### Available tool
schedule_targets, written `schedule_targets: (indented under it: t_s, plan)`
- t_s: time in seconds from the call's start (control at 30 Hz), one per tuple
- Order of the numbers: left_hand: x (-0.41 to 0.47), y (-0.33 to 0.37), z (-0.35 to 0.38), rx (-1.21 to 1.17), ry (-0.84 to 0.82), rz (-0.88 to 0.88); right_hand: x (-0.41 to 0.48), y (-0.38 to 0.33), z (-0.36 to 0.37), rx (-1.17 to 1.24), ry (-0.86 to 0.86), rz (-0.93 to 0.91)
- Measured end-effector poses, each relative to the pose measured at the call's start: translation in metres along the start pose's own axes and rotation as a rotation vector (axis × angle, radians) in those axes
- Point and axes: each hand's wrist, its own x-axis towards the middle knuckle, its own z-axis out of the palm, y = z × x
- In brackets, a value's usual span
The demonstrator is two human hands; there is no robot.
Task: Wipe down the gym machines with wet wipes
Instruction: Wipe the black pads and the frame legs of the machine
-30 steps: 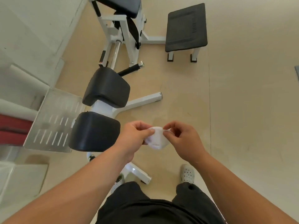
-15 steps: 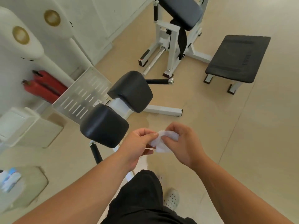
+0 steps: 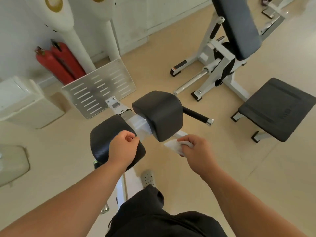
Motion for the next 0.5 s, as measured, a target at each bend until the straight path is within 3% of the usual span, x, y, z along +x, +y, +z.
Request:
schedule_targets:
  t_s: [0.27,0.5]
  plan:
    - [0.096,-0.037,-0.015,0.244,0.336,0.063,0.101,-0.058,0.056,-0.428,-0.249,-0.192]
    - [0.139,-0.077,0.015,0.518,0.363,-0.022,0.164,-0.067,0.136,-0.921,-0.677,-0.620]
